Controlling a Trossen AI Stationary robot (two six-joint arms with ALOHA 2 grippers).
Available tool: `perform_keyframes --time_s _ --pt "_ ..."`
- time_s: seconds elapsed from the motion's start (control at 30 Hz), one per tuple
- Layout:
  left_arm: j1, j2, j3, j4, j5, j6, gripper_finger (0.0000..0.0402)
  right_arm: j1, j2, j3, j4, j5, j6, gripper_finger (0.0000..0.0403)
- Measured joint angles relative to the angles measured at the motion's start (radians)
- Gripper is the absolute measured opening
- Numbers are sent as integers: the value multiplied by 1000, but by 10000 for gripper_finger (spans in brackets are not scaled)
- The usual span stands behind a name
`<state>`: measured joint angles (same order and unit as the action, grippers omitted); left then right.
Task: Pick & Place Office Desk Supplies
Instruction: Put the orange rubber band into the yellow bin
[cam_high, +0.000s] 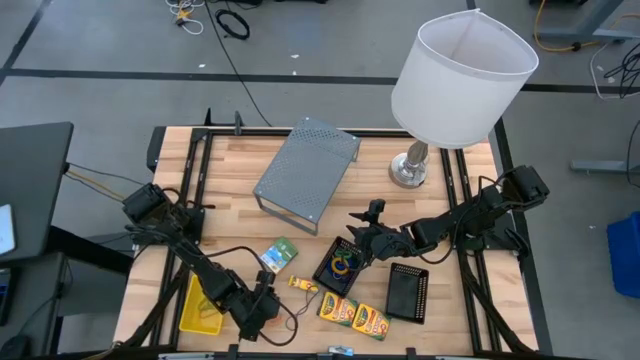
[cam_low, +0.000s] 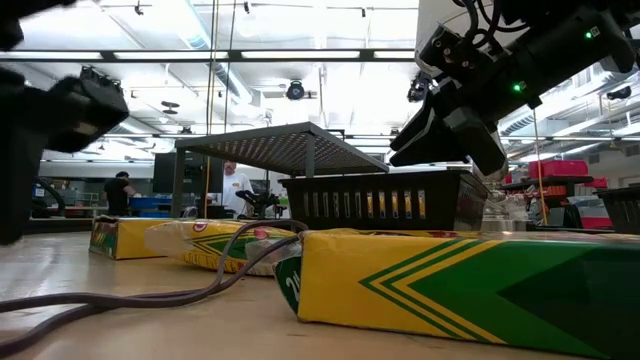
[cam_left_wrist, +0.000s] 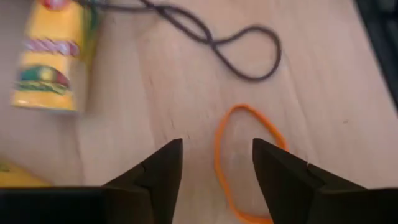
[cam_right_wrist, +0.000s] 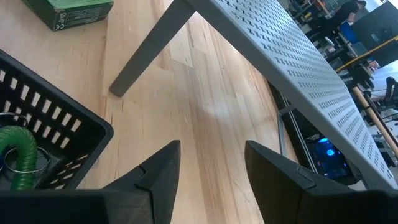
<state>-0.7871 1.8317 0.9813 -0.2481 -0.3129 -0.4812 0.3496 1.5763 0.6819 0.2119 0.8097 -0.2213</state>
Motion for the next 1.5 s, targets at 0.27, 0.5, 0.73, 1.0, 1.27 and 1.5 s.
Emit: perform_keyframes --time_s 0.27,0.5,0.73,1.0,1.27,1.5 --pt "17 49 4 -3 19 3 171 0 0 0 -4 0 0 188" --pt "20 52 4 1 66 39 23 0 0 0 -6 0 0 188" --pt "-13 31 -2 11 34 93 4 0 0 0 -6 0 0 188" --pt "-76 -27 -3 147 6 210 2 0 0 0 -2 0 0 188" --pt "-106 -27 -2 298 88 318 1 0 0 0 1 0 4 188" --pt "-118 -28 -144 796 189 370 1 0 0 0 1 0 7 188"
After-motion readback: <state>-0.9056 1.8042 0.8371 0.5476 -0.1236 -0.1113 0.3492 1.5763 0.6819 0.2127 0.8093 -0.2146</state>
